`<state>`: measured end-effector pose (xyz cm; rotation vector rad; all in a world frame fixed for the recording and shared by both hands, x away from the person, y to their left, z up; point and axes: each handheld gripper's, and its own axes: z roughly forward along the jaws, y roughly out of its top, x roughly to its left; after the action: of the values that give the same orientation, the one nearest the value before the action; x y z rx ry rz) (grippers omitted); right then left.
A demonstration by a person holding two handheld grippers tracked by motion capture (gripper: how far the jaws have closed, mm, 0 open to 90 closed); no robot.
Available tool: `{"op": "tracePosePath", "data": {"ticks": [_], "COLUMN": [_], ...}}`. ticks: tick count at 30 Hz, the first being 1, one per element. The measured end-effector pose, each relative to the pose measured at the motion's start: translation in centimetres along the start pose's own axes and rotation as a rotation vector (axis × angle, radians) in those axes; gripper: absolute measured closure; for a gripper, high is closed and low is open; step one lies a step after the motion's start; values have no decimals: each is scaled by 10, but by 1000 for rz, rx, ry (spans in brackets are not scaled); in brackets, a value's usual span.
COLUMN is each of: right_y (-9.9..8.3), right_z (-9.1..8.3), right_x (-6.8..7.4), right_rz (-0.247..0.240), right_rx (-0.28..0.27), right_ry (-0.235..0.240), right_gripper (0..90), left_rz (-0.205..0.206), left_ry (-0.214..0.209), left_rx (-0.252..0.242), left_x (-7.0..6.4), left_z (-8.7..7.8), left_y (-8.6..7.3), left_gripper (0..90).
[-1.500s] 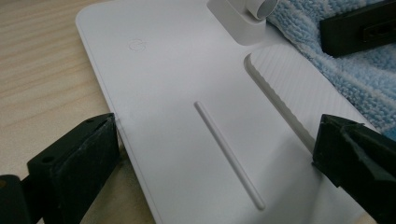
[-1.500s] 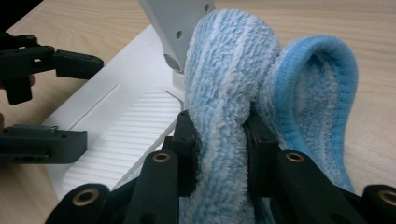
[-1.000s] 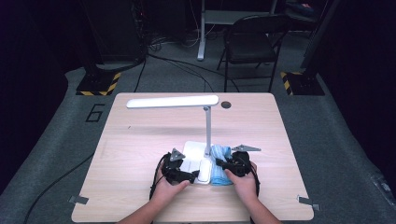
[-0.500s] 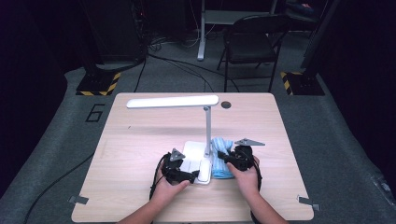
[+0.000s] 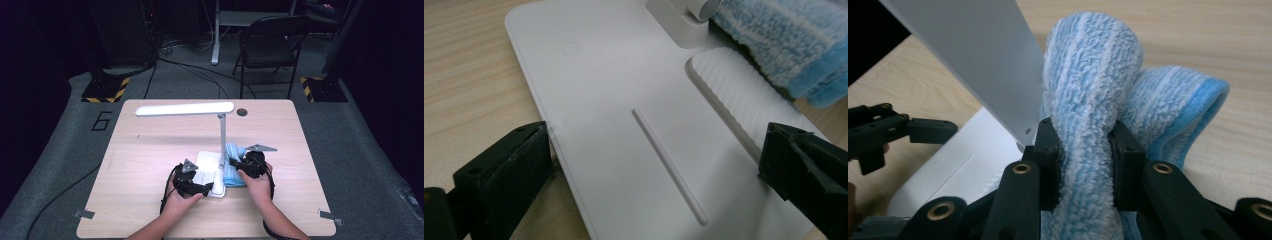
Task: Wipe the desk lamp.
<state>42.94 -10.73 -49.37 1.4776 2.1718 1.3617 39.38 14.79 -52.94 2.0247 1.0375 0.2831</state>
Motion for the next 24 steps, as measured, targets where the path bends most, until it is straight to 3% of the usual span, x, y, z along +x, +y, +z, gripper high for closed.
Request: {"op": "tracePosePath", "data": {"ticks": [5,8,13,18,19,24], "right_y": [-4,-3,2,10,13,33], "right_z": [11,12,3,-11,-17,-38], "right_x": [-2,-1,3,14,16,20], "right_rz": [-29,-17,0,-37,-25,-34], "right_rx": [35,45,34,-13,-19,-109], "right_ry": [-11,-16,37,69,82,149], "right_gripper": [706,708,716,717,717,717], "left_rz": [0,0,1,2,4,2], "left_ry": [-1,-3,-3,-3,-4,-4], "left_rx": [1,3,3,1,2,2], "left_x": [0,0,0,0,0,0], "left_z": [0,0,0,0,0,0], "left_y": [0,0,0,0,0,0], "left_gripper": [3,0,0,0,0,0]}}
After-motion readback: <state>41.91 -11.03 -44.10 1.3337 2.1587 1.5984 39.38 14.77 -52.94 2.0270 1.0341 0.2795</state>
